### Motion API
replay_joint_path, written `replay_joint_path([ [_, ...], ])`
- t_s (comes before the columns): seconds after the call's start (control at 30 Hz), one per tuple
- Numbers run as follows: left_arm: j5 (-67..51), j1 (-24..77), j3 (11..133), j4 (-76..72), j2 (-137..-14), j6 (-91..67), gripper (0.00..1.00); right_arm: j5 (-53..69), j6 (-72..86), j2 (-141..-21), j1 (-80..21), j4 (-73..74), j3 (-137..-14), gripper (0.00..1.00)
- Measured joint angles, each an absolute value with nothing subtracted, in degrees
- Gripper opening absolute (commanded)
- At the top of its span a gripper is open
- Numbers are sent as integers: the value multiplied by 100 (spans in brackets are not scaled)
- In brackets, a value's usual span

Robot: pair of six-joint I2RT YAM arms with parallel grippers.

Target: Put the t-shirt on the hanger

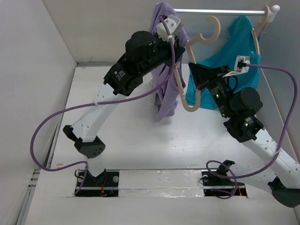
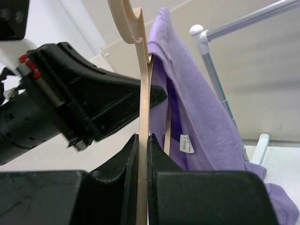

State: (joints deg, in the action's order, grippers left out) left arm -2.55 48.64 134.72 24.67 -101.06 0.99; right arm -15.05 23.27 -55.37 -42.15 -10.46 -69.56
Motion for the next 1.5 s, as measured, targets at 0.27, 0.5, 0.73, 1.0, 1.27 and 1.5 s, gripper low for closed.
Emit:
replay_joint_path([
  [0.27, -1811, 4779, 13080, 2659, -9736, -198, 0, -808, 2499, -5798, -3684, -1597, -6785, 0],
  [0.5, -2495, 4477, 13074, 2707, -9579, -403, 0, 281, 2768, -6169, -3262, -2517, -6788, 0],
  [0.73, -3470, 4720, 13074, 2768, -9459, -873, 0, 467, 2757, -6840, -3472, -3186, -6849, 0],
  [1.0, -3820, 4678, 12798, 2655, -9120, -1278, 12, 329, 2816, -6742, -3695, -3271, -6375, 0],
  [1.27, -2816, 4696, 12442, 2626, -8866, -1413, 69, -78, 2954, -6484, -3520, -3391, -6375, 0],
  [1.5, -2093, 4547, 12278, 2038, -8534, -1726, 69, -217, 3009, -6331, -3446, -3391, -6375, 0],
])
